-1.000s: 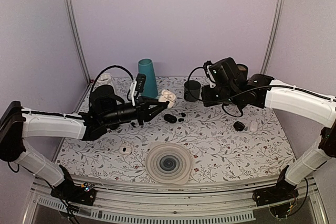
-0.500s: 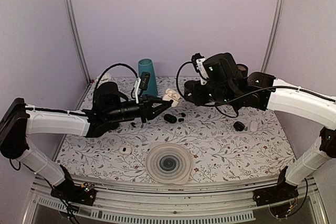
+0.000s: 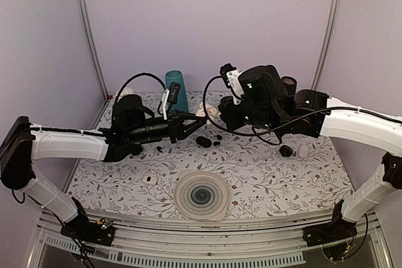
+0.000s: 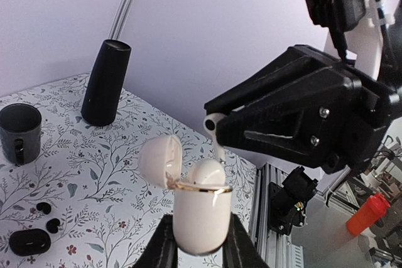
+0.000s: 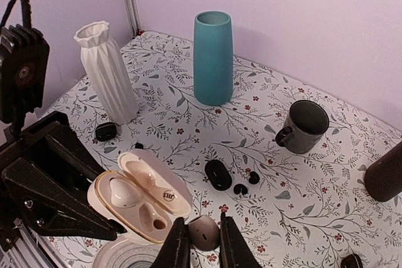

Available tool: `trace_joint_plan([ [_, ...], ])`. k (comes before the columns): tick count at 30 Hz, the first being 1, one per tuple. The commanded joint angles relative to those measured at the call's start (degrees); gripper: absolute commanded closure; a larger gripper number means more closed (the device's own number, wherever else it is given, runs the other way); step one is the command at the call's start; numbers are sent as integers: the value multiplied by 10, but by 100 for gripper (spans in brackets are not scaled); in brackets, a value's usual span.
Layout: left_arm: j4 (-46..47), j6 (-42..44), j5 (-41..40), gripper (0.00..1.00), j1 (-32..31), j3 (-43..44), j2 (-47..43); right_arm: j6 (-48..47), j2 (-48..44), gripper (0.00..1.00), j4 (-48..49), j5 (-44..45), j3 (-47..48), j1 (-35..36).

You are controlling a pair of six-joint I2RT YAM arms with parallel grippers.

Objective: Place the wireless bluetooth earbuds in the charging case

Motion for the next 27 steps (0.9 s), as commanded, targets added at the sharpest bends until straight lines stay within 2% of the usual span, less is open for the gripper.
trace_joint_plan([
  [1, 2, -4, 10, 100, 7, 17, 5, -16, 4, 86, 21, 24, 17, 11],
  [18, 10, -15, 15, 100, 7, 19, 4, -41, 32, 86, 33, 50, 24, 30],
  [27, 20, -26, -9, 100, 8, 13, 0, -49, 37, 86, 35, 43, 22, 37],
])
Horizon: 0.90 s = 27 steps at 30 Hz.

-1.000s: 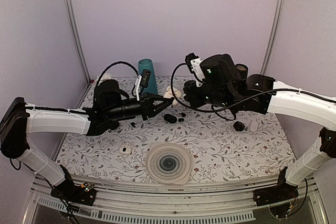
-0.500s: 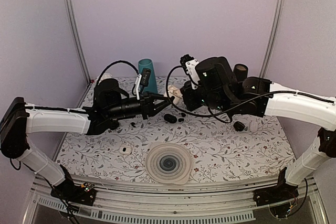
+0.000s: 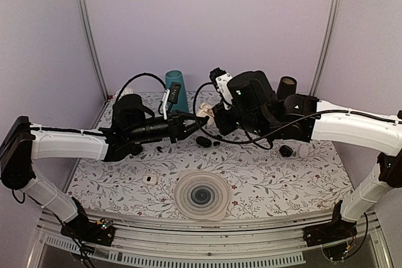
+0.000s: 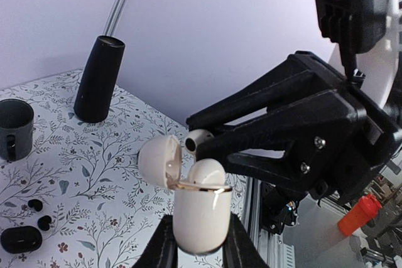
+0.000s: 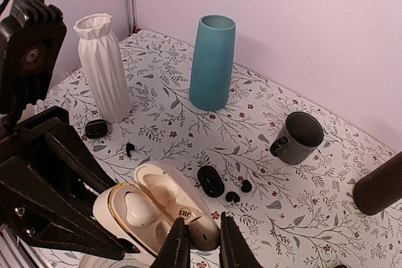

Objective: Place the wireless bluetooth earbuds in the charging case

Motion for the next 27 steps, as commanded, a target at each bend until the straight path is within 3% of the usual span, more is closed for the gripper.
trace_joint_plan([
  [1, 24, -10, -19, 100, 8, 8, -1, -11, 6, 85, 13, -3, 12, 10],
  [22, 42, -12, -16, 100, 9, 2, -9, 2, 4, 82, 20, -75, 13, 10],
  [27, 58, -14, -16, 100, 9, -7, -15, 8, 1, 76, 16, -75, 14, 10],
])
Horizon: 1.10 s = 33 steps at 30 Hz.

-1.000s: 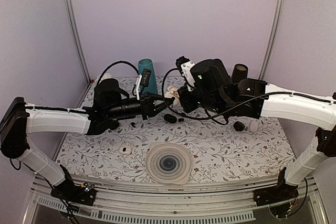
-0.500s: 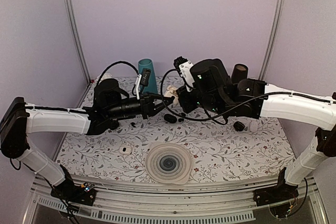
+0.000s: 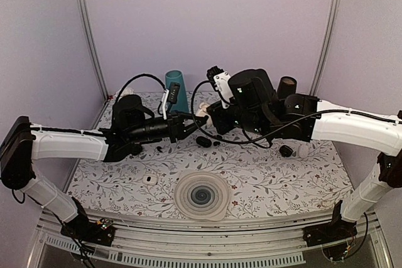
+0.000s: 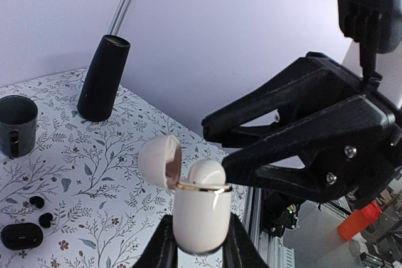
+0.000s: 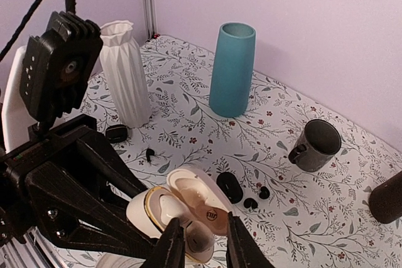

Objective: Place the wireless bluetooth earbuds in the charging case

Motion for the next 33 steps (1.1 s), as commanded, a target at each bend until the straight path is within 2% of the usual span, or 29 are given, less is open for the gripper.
trace_joint_plan([
  [1, 56, -4, -4, 100, 8, -5, -15, 12, 1, 76, -8, -28, 12, 10],
  [14, 79, -5, 4, 100, 8, -16, -21, 37, -29, 71, -10, -68, 16, -15],
  [28, 88, -1, 20, 100, 8, -15, -23, 79, -86, 61, 27, -180, -15, -77],
  [33, 103, 2, 43, 100, 9, -21, -32, 104, -118, 55, 68, -262, -52, -122],
])
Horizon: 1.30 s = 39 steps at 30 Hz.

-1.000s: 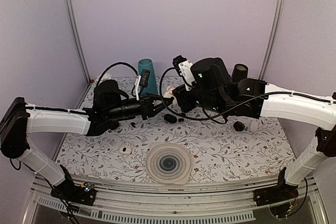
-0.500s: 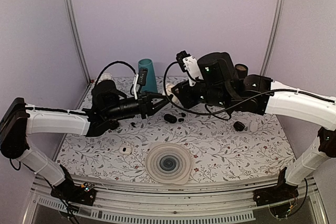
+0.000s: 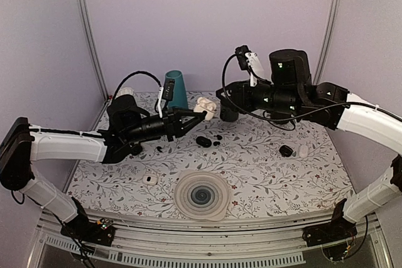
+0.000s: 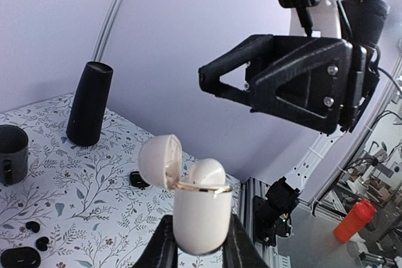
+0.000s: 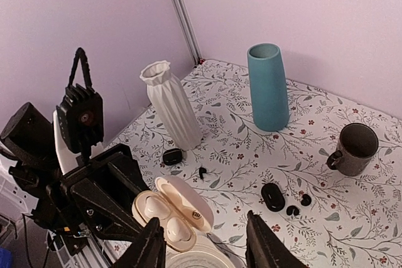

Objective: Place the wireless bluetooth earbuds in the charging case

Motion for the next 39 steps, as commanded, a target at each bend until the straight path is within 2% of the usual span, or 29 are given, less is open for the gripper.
trace_joint_plan([
  [1, 37, 6, 34, 100, 8, -7, -28, 33, -40, 54, 60, -105, -39, -42],
  [9, 49, 9, 89, 100, 8, -3, -45, 72, -71, 38, 205, -351, -109, -107],
  [14, 54, 5, 119, 100, 8, 9, -48, 81, -55, 24, 272, -461, -136, -108],
  [18, 60, 0, 139, 100, 8, 18, -47, 104, -36, 17, 330, -535, -146, -108],
  [30, 62, -10, 134, 100, 6, 20, -49, 164, -1, 17, 399, -584, -159, -105],
  [39, 56, -23, 106, 100, 7, 17, -37, 161, -6, 20, 406, -589, -161, -94],
])
